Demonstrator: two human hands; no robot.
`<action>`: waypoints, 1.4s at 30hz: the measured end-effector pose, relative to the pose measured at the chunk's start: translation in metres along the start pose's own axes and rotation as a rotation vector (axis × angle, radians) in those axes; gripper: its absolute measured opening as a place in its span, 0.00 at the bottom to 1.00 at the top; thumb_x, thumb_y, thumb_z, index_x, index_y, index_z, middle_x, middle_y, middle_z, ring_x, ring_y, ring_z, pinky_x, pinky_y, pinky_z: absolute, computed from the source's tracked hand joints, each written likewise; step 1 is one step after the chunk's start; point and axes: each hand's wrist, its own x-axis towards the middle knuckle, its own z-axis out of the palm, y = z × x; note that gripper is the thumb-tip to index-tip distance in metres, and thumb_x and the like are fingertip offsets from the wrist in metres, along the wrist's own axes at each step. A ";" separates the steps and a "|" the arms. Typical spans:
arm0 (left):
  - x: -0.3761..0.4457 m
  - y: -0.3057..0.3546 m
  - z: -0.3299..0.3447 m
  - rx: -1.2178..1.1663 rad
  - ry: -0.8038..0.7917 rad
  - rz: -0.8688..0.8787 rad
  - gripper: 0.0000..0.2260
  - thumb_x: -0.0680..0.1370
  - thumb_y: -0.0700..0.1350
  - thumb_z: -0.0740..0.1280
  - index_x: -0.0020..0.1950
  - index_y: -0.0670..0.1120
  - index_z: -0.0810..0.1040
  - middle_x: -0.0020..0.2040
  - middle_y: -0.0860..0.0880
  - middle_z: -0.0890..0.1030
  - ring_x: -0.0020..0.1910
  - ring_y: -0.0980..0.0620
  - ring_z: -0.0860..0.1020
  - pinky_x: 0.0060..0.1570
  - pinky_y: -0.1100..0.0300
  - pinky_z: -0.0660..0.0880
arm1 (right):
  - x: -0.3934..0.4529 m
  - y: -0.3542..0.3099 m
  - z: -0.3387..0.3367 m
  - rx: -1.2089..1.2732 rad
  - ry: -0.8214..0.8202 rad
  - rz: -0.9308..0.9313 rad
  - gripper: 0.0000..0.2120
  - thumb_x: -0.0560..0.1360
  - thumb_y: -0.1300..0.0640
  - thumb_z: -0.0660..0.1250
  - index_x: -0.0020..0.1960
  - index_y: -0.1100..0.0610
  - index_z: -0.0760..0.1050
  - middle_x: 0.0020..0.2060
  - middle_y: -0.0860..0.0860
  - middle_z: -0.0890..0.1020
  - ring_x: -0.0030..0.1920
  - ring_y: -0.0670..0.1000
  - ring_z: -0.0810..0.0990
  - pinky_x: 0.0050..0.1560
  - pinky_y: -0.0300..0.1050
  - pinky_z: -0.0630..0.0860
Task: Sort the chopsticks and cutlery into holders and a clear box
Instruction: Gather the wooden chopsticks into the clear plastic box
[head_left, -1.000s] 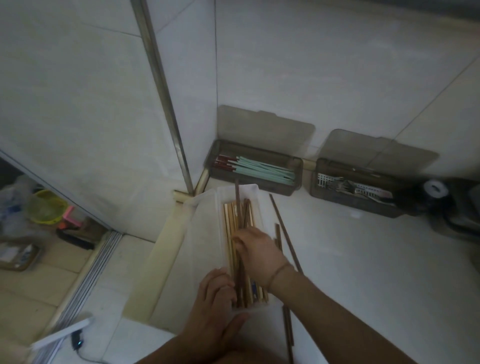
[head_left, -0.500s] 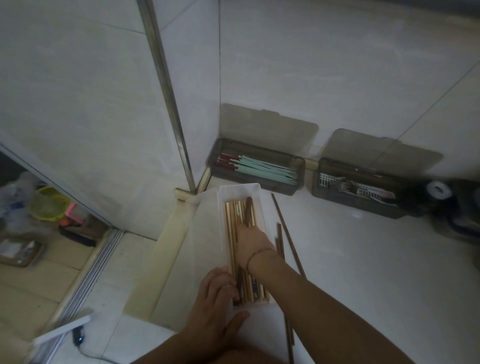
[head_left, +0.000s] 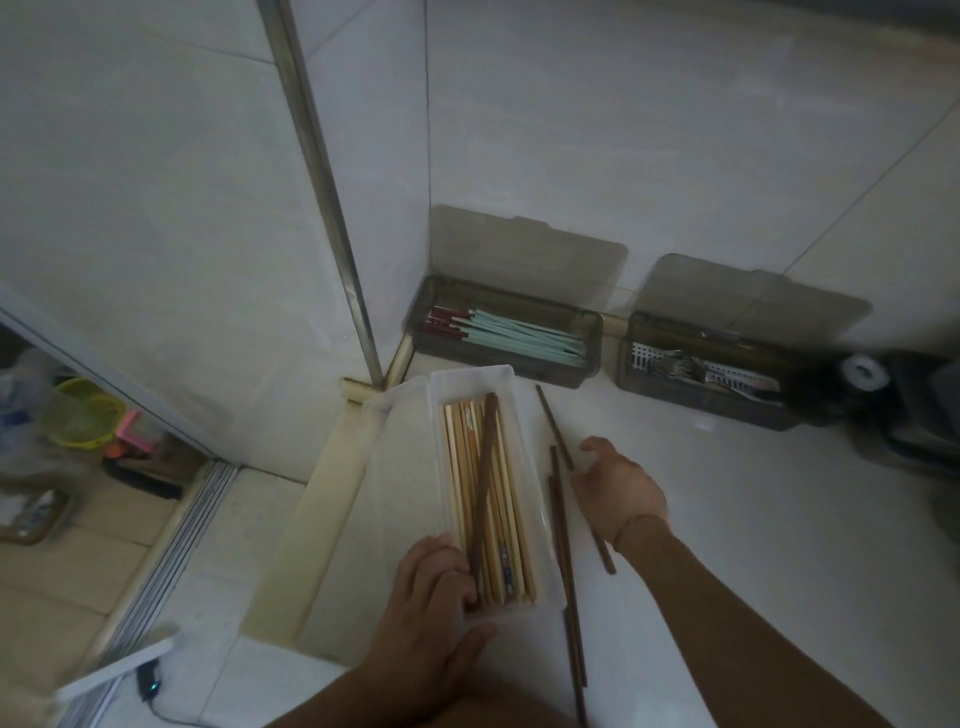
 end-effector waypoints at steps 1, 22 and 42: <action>0.000 0.000 0.000 0.003 0.001 0.002 0.12 0.81 0.57 0.60 0.51 0.48 0.69 0.55 0.49 0.71 0.65 0.49 0.68 0.74 0.54 0.60 | 0.002 0.004 0.001 -0.057 -0.060 -0.024 0.18 0.77 0.47 0.61 0.66 0.45 0.65 0.52 0.49 0.81 0.50 0.54 0.80 0.46 0.43 0.72; 0.003 -0.001 -0.002 -0.001 0.040 0.013 0.18 0.80 0.59 0.61 0.53 0.43 0.69 0.55 0.47 0.70 0.62 0.46 0.69 0.71 0.53 0.62 | -0.051 -0.056 -0.043 0.248 0.388 -0.761 0.09 0.72 0.56 0.60 0.43 0.55 0.78 0.34 0.45 0.78 0.30 0.41 0.71 0.35 0.30 0.71; 0.002 -0.006 0.005 -0.039 0.085 0.064 0.15 0.81 0.56 0.62 0.53 0.44 0.69 0.56 0.46 0.71 0.67 0.48 0.66 0.74 0.52 0.61 | -0.033 -0.105 0.034 -0.161 -0.277 -0.448 0.10 0.78 0.61 0.58 0.58 0.60 0.71 0.51 0.59 0.80 0.48 0.58 0.80 0.46 0.48 0.77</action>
